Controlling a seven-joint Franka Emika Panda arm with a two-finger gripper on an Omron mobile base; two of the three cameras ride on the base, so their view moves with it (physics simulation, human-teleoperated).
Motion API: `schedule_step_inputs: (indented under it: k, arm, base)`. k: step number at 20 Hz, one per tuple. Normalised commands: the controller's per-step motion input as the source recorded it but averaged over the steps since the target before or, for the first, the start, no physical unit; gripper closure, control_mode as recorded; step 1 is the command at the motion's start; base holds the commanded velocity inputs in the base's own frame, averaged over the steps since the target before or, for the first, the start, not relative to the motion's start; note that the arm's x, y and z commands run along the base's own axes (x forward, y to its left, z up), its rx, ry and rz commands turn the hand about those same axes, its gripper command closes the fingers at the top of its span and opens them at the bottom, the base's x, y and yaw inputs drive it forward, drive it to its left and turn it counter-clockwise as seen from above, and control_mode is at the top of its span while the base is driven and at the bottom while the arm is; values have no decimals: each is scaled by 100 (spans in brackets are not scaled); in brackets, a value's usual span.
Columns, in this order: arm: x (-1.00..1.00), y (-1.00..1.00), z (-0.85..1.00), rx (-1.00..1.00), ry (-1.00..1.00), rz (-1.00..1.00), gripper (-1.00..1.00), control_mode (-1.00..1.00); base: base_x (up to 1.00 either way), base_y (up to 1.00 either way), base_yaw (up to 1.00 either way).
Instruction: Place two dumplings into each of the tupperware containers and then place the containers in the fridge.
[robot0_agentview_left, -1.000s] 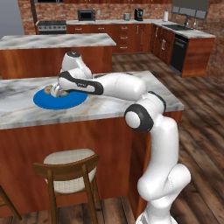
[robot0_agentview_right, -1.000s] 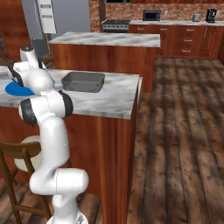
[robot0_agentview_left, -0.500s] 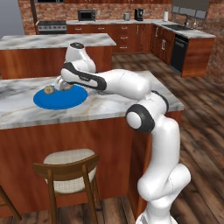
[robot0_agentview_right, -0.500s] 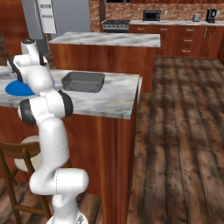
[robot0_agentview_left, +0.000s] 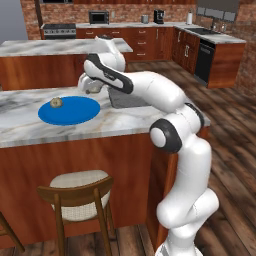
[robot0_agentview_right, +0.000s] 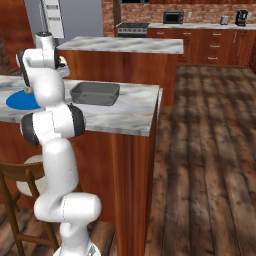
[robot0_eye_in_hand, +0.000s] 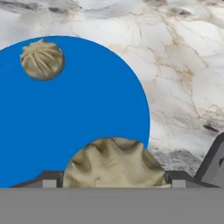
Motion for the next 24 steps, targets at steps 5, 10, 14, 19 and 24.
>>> schedule_step_inputs:
  k: [5,10,14,19,24]
  arm:
    - [0,-89,16,0,15,-17,100,-100]
    - [0,-77,3,0,17,-16,100,-100]
    - [3,-43,0,0,16,-14,100,-100]
    - [37,-2,-8,0,9,-5,100,-100]
    - [23,-4,-32,-4,2,-6,100,-100]
  base:
    - [0,0,0]
    - [0,0,0]
    - [0,0,0]
    - [0,0,0]
    - [0,0,0]
